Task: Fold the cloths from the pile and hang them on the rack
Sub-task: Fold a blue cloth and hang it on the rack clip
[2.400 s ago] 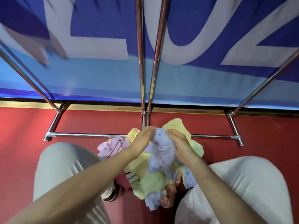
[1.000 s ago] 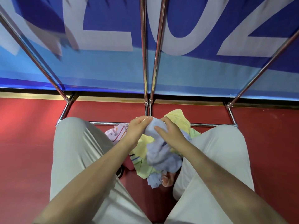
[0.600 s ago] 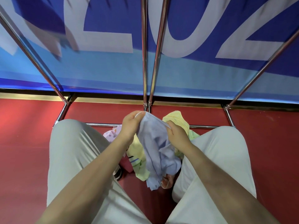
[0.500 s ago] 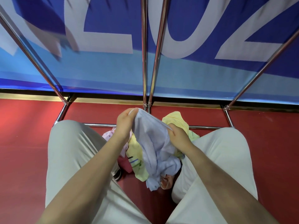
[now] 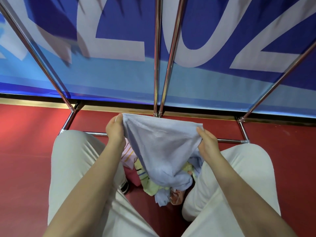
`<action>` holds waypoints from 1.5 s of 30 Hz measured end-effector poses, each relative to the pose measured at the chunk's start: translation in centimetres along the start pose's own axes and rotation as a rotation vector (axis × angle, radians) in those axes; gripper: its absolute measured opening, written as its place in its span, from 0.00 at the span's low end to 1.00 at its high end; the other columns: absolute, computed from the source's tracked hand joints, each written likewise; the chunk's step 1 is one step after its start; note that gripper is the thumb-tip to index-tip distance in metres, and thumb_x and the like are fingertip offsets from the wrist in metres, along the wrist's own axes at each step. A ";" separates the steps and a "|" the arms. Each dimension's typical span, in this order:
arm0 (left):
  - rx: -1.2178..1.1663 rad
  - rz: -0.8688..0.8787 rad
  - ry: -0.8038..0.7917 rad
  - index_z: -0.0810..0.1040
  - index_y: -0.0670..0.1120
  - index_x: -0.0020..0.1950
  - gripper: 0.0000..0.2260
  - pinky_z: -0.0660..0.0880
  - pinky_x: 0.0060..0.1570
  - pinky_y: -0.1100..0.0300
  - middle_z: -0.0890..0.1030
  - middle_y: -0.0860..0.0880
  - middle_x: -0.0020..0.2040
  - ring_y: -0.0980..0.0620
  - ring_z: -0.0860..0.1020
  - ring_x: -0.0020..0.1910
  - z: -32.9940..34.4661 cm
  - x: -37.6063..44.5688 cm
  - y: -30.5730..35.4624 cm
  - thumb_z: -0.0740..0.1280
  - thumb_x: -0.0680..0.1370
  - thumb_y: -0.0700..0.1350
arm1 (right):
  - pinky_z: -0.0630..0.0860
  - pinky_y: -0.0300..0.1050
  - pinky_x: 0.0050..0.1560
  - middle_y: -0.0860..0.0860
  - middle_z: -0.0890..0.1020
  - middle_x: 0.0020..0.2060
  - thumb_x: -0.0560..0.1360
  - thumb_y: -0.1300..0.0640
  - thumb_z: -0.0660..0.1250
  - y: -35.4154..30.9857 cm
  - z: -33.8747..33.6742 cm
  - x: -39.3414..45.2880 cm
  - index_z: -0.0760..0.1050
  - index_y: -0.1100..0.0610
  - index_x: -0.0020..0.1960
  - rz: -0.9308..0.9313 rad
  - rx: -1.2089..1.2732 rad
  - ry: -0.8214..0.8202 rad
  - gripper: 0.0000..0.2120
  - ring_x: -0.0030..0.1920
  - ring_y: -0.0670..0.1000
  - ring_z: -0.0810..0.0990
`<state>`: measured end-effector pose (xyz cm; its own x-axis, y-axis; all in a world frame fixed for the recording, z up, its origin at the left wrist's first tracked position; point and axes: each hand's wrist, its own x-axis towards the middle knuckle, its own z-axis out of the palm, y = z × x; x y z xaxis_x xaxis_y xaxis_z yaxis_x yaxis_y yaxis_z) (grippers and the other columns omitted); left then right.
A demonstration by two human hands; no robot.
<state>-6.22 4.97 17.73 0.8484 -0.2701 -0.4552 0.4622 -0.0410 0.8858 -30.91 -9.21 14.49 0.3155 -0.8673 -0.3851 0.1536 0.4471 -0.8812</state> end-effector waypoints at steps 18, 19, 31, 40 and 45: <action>0.523 -0.057 -0.444 0.77 0.46 0.51 0.04 0.71 0.40 0.60 0.77 0.49 0.44 0.50 0.74 0.41 2.9 -2.7 -6.3 0.62 0.81 0.41 | 0.70 0.36 0.42 0.46 0.77 0.41 0.80 0.61 0.60 -1.8 2.3 -2.3 0.71 0.57 0.50 -0.409 -0.551 -0.048 0.02 0.42 0.42 0.75; 0.504 -0.039 -0.483 0.77 0.48 0.49 0.05 0.72 0.41 0.60 0.77 0.49 0.46 0.50 0.75 0.43 3.3 -3.5 -6.4 0.61 0.81 0.42 | 0.70 0.35 0.41 0.47 0.77 0.40 0.80 0.61 0.61 -1.5 2.5 -2.4 0.72 0.57 0.48 -0.412 -0.551 -0.076 0.03 0.40 0.42 0.74; 0.348 0.247 -0.703 0.81 0.45 0.54 0.08 0.74 0.45 0.71 0.82 0.54 0.46 0.65 0.79 0.44 4.9 -7.1 -6.5 0.63 0.81 0.42 | 0.75 0.38 0.46 0.49 0.82 0.39 0.76 0.63 0.67 0.5 4.3 -3.0 0.78 0.59 0.44 -0.258 -0.413 -0.178 0.04 0.43 0.46 0.80; 0.297 0.286 -0.543 0.73 0.47 0.38 0.10 0.67 0.40 0.63 0.71 0.51 0.36 0.56 0.69 0.37 4.5 -5.9 -6.2 0.65 0.80 0.43 | 0.75 0.42 0.48 0.53 0.82 0.43 0.76 0.62 0.67 1.0 4.4 -3.1 0.78 0.59 0.51 -0.167 -0.510 -0.251 0.04 0.44 0.48 0.80; 0.179 0.266 -0.365 0.75 0.47 0.41 0.08 0.67 0.41 0.60 0.74 0.52 0.37 0.55 0.69 0.38 3.8 -3.9 -4.3 0.64 0.80 0.45 | 0.67 0.36 0.37 0.54 0.73 0.34 0.78 0.58 0.65 2.3 4.0 -3.1 0.76 0.57 0.40 -0.202 -0.723 -0.397 0.08 0.35 0.46 0.70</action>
<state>-12.52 2.57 16.08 0.7706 -0.6119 -0.1782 0.1632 -0.0809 0.9833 -27.76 -4.67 14.77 0.6723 -0.7139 -0.1958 -0.3515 -0.0751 -0.9332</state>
